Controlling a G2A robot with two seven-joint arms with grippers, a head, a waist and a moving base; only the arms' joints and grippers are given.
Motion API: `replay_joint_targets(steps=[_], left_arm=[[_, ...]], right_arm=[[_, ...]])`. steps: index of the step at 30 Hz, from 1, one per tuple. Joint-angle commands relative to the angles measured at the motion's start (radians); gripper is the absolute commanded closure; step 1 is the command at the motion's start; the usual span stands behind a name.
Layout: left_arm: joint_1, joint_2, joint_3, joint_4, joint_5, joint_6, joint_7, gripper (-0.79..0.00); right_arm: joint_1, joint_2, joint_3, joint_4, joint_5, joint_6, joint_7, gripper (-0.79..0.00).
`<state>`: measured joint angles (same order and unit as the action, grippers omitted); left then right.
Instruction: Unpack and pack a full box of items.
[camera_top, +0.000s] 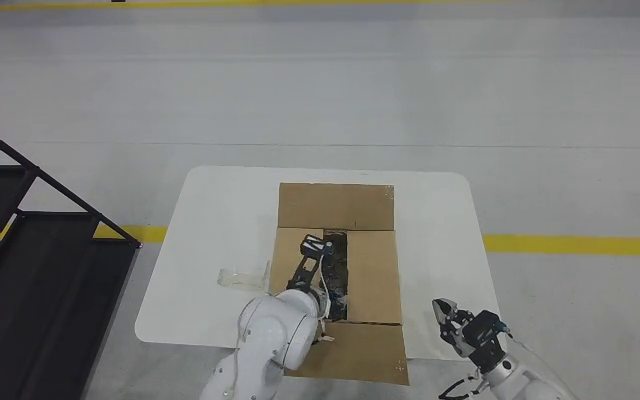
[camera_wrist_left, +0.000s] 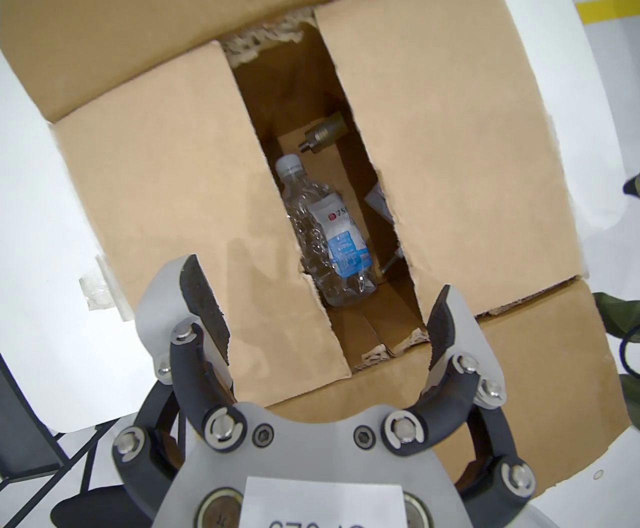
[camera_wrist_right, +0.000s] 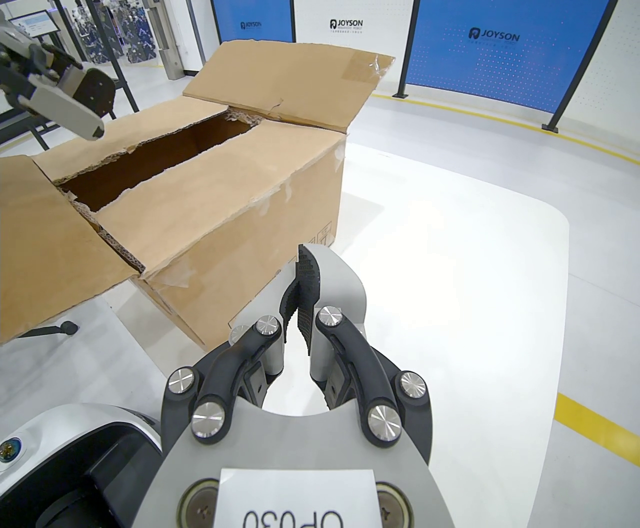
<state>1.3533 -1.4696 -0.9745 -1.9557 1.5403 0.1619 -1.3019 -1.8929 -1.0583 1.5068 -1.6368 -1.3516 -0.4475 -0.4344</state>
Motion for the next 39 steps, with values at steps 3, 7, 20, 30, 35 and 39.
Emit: replay_joint_targets(steps=[3,7,20,30,35,39], left_arm=[[-0.023,-0.006,0.071,0.058,0.136,0.008,-0.02,-0.73],[-0.057,-0.014,0.114,0.11,0.259,0.018,-0.052,-0.536],[-0.074,-0.036,0.203,0.215,0.555,-0.035,-0.086,-0.012],[-0.065,-0.063,0.232,0.246,0.637,-0.023,-0.099,-0.292],[-0.067,-0.077,0.232,0.269,0.646,-0.031,-0.099,-0.366],[-0.069,-0.088,0.23,0.283,0.652,-0.034,-0.093,-0.369]], right_arm=[[0.001,0.0,-0.003,0.003,-0.004,-0.005,0.0,0.0],[0.003,-0.001,-0.005,0.002,-0.006,-0.008,0.0,0.0],[0.005,-0.001,-0.006,0.003,-0.01,-0.021,-0.006,0.0],[0.009,-0.003,-0.011,0.002,-0.012,-0.021,-0.003,0.0],[0.008,-0.004,-0.012,0.005,-0.009,-0.02,-0.005,0.0],[0.006,-0.004,-0.014,0.009,-0.009,-0.021,-0.009,0.0]])
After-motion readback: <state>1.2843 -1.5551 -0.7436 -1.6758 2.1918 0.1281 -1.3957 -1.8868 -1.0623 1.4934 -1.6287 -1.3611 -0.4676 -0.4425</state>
